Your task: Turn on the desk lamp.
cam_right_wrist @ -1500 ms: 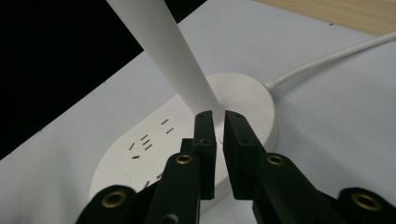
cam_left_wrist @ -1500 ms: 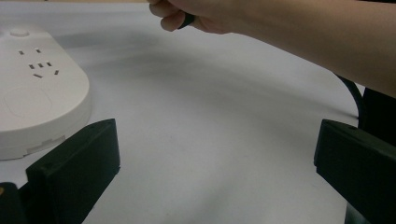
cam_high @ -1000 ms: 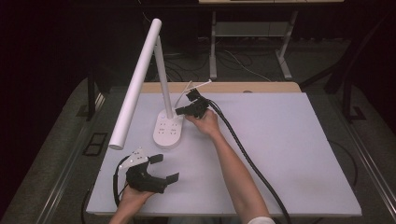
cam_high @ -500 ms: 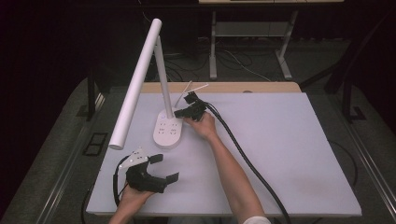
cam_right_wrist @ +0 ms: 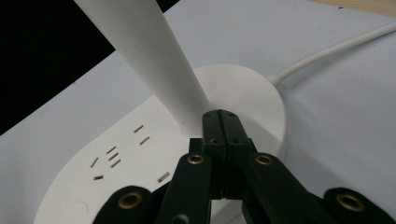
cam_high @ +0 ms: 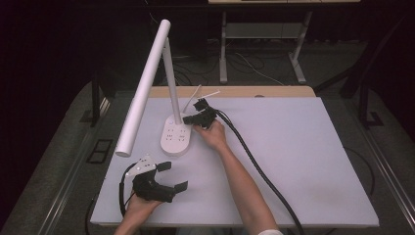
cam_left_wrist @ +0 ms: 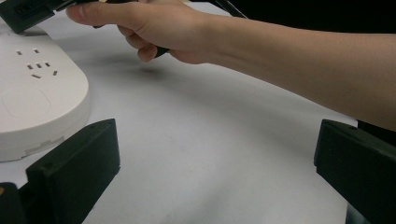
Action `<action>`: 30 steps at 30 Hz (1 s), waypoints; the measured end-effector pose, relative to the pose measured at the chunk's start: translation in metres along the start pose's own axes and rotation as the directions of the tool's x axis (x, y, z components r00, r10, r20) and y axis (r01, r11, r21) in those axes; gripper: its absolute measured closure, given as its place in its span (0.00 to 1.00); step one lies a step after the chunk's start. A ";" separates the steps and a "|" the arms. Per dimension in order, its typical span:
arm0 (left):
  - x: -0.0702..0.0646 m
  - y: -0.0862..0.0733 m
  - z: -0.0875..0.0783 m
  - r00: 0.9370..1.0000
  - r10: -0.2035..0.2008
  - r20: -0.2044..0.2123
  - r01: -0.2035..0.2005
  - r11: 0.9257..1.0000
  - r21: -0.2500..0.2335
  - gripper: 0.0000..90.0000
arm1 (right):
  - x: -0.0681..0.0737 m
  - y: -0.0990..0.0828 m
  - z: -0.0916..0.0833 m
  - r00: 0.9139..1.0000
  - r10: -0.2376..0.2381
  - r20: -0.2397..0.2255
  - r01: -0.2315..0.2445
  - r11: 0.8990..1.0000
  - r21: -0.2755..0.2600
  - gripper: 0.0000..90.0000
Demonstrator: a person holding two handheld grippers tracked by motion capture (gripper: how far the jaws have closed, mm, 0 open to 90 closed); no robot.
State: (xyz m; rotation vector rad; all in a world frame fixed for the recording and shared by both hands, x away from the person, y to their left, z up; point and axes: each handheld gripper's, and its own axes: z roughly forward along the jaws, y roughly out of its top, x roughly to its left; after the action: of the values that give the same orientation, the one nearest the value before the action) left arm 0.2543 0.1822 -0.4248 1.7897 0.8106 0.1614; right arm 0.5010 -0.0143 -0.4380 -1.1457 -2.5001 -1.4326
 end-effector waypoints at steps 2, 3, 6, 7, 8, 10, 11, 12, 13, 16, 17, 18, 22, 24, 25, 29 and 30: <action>0.000 0.000 0.000 1.000 0.001 0.000 -0.001 1.000 0.000 0.00 | 0.001 0.001 0.000 1.000 -0.005 0.005 0.005 1.000 0.003 1.00; 0.000 0.000 0.000 1.000 -0.001 0.001 0.001 1.000 0.000 0.00 | 0.001 0.001 0.000 1.000 -0.003 0.005 0.003 1.000 0.005 1.00; 0.000 0.000 0.000 1.000 -0.005 0.002 0.005 1.000 -0.003 0.00 | 0.001 0.004 -0.003 1.000 -0.004 0.019 0.003 1.000 0.016 1.00; 0.001 0.000 0.000 1.000 -0.003 0.002 0.003 1.000 -0.002 0.00 | 0.000 0.004 -0.004 1.000 -0.007 0.021 0.006 1.000 0.020 1.00; 0.001 0.000 0.000 1.000 -0.006 0.001 0.006 1.000 -0.004 0.00 | -0.001 0.005 -0.006 1.000 -0.004 0.018 0.004 1.000 0.020 1.00; 0.001 0.000 0.000 1.000 -0.006 -0.001 0.006 1.000 -0.004 0.00 | -0.003 0.006 -0.011 1.000 0.005 0.015 -0.005 1.000 0.015 1.00; 0.001 0.000 0.000 1.000 -0.006 -0.001 0.006 1.000 -0.004 0.00 | -0.004 0.007 -0.014 1.000 -0.001 0.014 0.001 1.000 0.017 1.00; 0.001 0.000 0.000 1.000 -0.005 -0.001 0.005 1.000 -0.003 0.00 | -0.004 0.007 -0.014 1.000 -0.001 0.014 0.001 1.000 0.017 1.00; 0.001 0.000 0.000 1.000 -0.005 -0.001 0.005 1.000 -0.002 0.00 | -0.004 0.010 -0.021 1.000 -0.004 0.016 0.004 1.000 0.017 1.00; 0.001 0.000 0.001 1.000 -0.004 -0.002 0.004 1.000 0.000 0.00 | -0.004 0.014 -0.030 1.000 -0.022 0.014 0.022 1.000 0.013 1.00; 0.001 0.000 0.001 1.000 -0.004 -0.002 0.004 1.000 0.000 0.00 | -0.004 0.015 -0.033 1.000 -0.026 0.013 0.025 1.000 0.013 1.00; 0.001 0.000 0.001 1.000 -0.007 -0.003 0.007 1.000 -0.002 0.00 | -0.003 0.017 -0.037 0.999 -0.032 0.013 0.032 0.999 0.014 1.00; 0.001 0.000 0.001 1.000 -0.005 -0.005 0.005 1.000 -0.002 0.00 | -0.001 0.020 -0.048 0.998 -0.054 0.014 0.053 0.998 0.033 1.00; 0.001 0.000 0.001 1.000 -0.004 -0.006 0.004 1.000 0.000 0.00 | 0.001 0.021 -0.055 0.998 -0.063 0.011 0.063 0.997 0.033 1.00; 0.001 0.000 0.001 1.000 -0.005 -0.006 0.005 1.000 0.000 0.00 | 0.002 0.021 -0.058 0.998 -0.070 0.006 0.070 0.997 0.032 1.00; 0.001 0.000 0.001 1.000 -0.006 -0.006 0.006 1.000 0.000 0.00 | 0.006 0.020 -0.072 0.997 -0.082 -0.001 0.082 0.996 0.035 1.00; 0.001 0.000 0.001 1.000 -0.004 -0.007 0.004 1.000 -0.002 0.00 | 0.007 0.019 -0.076 0.996 -0.085 0.000 0.085 0.996 0.038 1.00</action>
State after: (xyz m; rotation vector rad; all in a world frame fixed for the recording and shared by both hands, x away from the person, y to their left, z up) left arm 0.2554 0.1823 -0.4253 1.7860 0.8187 0.1652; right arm 0.4844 -0.0625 -0.3775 -1.0477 -2.5950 -1.3971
